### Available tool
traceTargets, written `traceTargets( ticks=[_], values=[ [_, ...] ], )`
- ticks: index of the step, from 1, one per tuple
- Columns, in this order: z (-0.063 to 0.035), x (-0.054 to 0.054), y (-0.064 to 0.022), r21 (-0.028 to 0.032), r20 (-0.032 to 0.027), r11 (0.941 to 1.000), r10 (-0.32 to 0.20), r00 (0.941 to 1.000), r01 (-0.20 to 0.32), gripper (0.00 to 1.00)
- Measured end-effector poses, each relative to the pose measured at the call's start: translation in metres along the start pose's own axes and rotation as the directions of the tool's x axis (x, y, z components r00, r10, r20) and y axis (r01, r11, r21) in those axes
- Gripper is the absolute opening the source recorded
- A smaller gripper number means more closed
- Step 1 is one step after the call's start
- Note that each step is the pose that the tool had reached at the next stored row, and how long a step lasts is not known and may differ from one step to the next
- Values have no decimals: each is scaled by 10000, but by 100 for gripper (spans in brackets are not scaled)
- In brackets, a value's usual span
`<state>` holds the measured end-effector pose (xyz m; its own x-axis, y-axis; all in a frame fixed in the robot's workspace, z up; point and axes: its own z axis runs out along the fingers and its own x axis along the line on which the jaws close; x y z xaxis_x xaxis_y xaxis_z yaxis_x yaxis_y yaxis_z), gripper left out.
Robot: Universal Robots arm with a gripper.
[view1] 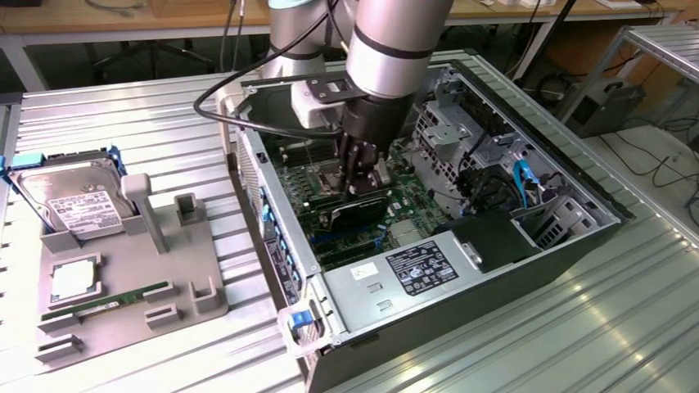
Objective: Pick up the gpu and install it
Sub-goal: 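Insert the gpu into the slot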
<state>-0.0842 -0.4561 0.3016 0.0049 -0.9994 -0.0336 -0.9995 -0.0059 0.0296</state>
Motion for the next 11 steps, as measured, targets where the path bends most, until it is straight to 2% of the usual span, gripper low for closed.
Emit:
traceTargets(
  ticks=[1, 2, 4, 6, 11],
  values=[
    [0, -1, 8, 0, 1, 10000, 0, 10000, 0, 19],
    [2, -2, 19, 0, -1, 10000, 0, 10000, 0, 19],
    [25, -4, 56, 5, 0, 10000, 0, 10000, 0, 11],
    [90, -5, 84, 7, -1, 10000, 1, 10000, -1, 11],
    [214, -21, 82, 8, -1, 10000, 0, 10000, 0, 11]
  ],
)
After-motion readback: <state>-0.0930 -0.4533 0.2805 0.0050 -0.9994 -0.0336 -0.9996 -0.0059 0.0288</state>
